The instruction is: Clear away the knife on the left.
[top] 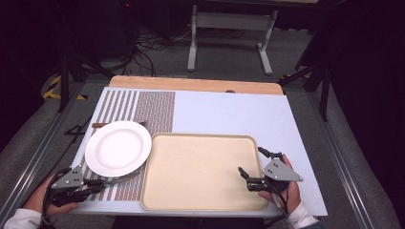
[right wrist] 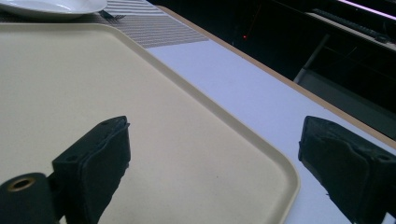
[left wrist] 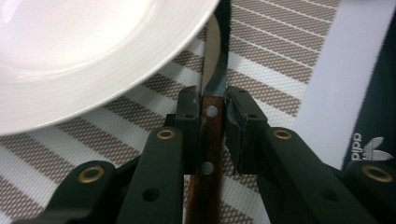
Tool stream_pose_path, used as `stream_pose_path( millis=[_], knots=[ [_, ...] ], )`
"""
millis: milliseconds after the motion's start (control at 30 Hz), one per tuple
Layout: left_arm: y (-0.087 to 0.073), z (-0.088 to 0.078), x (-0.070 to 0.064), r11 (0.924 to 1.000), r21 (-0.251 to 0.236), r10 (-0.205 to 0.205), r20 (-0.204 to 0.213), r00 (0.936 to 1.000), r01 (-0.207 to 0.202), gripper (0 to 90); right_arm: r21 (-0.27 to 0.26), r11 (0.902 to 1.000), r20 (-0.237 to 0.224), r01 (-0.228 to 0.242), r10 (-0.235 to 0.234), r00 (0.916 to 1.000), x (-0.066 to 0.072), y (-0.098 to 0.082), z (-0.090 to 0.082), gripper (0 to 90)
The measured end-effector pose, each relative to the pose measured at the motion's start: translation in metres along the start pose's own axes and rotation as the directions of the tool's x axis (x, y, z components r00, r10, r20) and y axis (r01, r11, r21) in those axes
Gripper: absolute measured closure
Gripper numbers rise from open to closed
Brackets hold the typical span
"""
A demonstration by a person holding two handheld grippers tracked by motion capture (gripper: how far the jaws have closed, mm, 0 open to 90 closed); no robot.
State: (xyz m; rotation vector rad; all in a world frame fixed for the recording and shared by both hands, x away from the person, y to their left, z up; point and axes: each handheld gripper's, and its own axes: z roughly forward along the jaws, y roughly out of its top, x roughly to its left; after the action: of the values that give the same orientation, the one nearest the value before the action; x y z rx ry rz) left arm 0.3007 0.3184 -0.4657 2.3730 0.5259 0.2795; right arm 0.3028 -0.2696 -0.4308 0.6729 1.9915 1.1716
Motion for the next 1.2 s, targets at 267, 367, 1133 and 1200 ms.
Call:
stream_pose_path(
  millis=[267,367,1133,1200],
  knots=[
    [0.009,0.003,-0.011,0.9992,0.006,0.04,-0.015,0.9991,-0.04,77.0,0.003,1.0,-0.005,0.003,-0.003,1.0,0.0,0.0,0.0,10.1],
    [0.013,0.001,-0.016,0.9985,-0.009,0.054,-0.027,0.9982,-0.054,77.0,0.003,1.0,-0.004,0.003,-0.003,1.0,0.0,0.0,0.0,10.1],
    [0.027,-0.012,-0.027,0.9801,-0.185,0.052,-0.105,0.9931,-0.071,77.0,-0.006,1.0,-0.011,-0.001,0.001,0.9999,0.001,0.001,-0.001,10.1],
    [0.029,-0.012,-0.028,0.9775,-0.198,0.05,-0.11,0.9927,-0.071,77.0,-0.007,1.0,-0.01,-0.001,0.001,1.0,0.001,0.001,-0.001,10.1]
  ],
)
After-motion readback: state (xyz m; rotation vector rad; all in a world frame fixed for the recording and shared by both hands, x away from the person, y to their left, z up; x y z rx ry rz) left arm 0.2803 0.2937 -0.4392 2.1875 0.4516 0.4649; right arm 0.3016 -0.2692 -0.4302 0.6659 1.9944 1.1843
